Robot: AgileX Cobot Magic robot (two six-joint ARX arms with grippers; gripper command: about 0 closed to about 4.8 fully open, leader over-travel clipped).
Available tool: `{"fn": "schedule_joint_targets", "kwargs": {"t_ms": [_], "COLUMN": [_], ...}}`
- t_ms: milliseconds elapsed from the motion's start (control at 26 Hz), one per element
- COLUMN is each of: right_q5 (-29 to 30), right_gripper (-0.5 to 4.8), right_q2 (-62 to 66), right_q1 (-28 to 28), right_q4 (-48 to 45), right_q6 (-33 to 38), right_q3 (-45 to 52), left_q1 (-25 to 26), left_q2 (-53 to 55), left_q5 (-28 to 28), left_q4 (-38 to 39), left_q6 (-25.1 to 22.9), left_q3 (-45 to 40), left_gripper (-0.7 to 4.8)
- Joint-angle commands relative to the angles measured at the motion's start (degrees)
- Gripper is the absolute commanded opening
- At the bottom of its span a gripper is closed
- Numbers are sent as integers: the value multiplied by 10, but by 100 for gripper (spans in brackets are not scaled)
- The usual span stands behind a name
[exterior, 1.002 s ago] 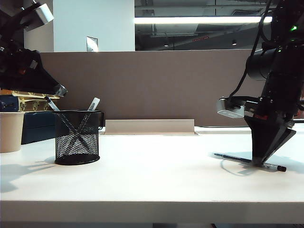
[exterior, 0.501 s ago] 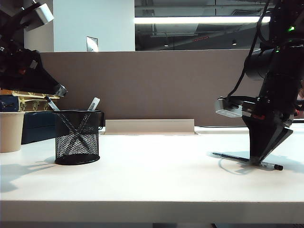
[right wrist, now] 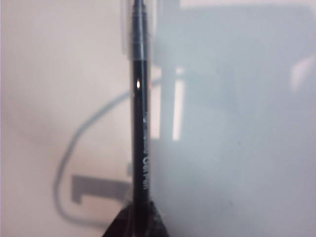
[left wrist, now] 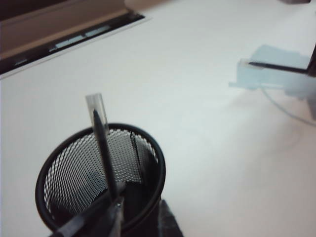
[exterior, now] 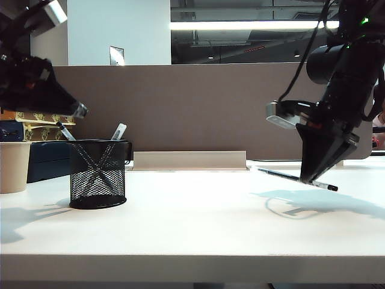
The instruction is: Pick up one pen and put it in the pen container.
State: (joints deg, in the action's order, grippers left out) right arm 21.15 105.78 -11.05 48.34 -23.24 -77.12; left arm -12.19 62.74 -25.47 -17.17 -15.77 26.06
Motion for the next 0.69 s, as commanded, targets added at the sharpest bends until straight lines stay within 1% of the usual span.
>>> {"fn": "schedule_joint_targets", "kwargs": {"t_ms": [39, 154, 231, 424, 501, 539, 694], "right_q5": [14, 32, 44, 65, 95, 105, 125], "right_gripper": [30, 30, 30, 30, 30, 30, 30], "right_q2": [-7, -14, -21, -29, -34, -38, -42], "right_q1": [-2, -2, -2, -2, -2, -2, -7], "right_q4": [-2, -6, -6, -2, -2, -2, -2], "right_q6": [8, 9, 14, 30, 41, 42, 44], "right_q3": [-9, -16, -27, -50, -61, -61, -61], "left_q1": [0, 0, 0, -1, -1, -1, -4], "left_q2": [-1, -1, -1, -1, -1, -1, 0], "left_q5": [-18, -18, -28, -46, -55, -57, -61], "left_q4": [-39, -64, -74, -74, -77, -79, -97], "left_q6": [29, 52, 68, 91, 119, 124, 167], "left_q3": [3, 3, 4, 21, 41, 45, 56], "left_gripper": [94, 94, 94, 94, 94, 94, 94]}}
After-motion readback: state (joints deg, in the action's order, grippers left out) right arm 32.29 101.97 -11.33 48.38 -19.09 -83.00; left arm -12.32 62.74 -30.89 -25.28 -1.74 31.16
